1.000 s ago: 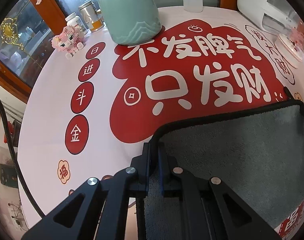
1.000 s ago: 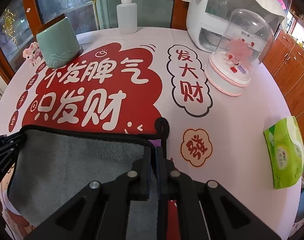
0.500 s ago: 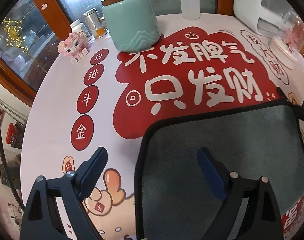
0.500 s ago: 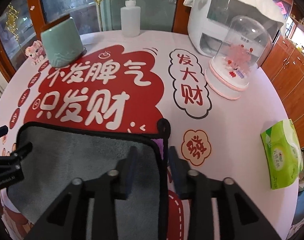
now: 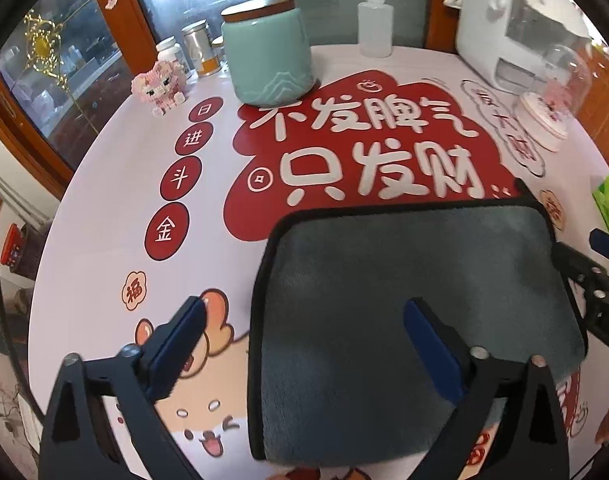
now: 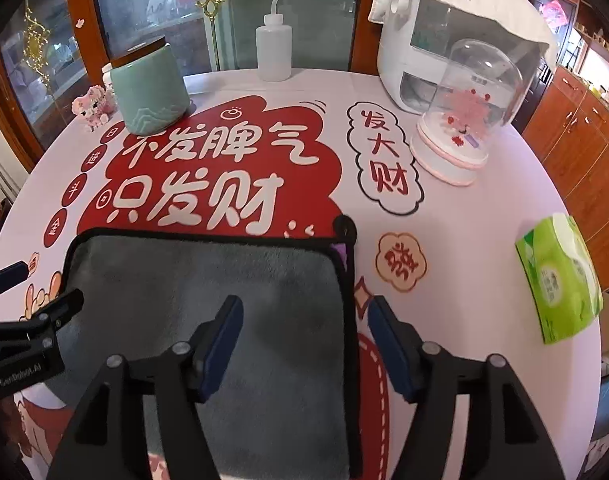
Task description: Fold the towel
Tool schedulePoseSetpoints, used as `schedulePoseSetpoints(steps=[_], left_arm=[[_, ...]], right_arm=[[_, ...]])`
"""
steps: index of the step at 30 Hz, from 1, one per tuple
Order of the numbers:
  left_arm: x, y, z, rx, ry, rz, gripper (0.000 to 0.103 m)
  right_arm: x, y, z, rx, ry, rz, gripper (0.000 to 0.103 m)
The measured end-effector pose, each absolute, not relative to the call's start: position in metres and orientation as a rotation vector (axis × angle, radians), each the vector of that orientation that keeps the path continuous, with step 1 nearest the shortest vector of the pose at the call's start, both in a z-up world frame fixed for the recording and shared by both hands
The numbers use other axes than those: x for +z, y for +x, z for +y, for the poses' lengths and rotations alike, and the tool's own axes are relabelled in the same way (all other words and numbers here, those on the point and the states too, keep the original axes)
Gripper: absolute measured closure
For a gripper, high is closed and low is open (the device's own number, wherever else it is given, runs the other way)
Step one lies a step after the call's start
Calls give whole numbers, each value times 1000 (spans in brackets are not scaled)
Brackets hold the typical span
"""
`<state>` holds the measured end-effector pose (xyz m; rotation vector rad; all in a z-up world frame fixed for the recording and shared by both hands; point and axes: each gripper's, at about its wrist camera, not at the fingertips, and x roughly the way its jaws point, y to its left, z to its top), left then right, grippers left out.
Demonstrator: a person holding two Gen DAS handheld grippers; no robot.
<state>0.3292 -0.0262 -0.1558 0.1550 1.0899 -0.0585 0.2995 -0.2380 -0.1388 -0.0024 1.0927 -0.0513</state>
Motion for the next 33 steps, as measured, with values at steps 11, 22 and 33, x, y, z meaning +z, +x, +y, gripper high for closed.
schedulePoseSetpoints(steps=[11,22,33], left_arm=[[-122,283,-25,-134,80,1077,1],[-116,234,-16,-127,0,1156,1],[-83,155,-9,-124,-18,1119,1]], right_arm=[[-114,255,-230,-38,28,1069,21],[-88,205,-224,-42,25,1058,21],[-55,131,-210,-24,-32,1017,21]])
